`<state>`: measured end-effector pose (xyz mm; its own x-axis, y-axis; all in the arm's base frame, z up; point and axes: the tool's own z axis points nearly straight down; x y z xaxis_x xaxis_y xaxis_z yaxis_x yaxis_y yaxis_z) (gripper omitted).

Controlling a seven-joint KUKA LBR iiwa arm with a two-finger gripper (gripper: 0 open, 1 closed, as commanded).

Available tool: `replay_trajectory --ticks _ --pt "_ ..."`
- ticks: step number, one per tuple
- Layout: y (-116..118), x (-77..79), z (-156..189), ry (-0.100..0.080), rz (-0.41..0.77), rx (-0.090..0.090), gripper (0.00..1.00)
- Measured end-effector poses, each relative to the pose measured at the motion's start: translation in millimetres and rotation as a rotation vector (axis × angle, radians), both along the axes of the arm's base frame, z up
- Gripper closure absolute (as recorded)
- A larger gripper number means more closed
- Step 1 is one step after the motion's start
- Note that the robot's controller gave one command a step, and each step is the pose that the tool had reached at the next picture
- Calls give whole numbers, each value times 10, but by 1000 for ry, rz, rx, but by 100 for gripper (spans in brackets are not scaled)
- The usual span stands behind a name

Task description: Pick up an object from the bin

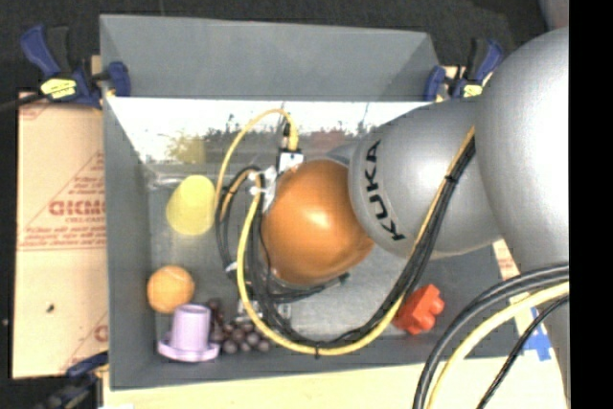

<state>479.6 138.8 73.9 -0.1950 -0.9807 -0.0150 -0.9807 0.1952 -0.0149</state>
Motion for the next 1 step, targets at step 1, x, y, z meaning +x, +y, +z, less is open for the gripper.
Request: replay_trajectory --ticks 1 --pt "-6 -25 330 9 -1 -3 100"
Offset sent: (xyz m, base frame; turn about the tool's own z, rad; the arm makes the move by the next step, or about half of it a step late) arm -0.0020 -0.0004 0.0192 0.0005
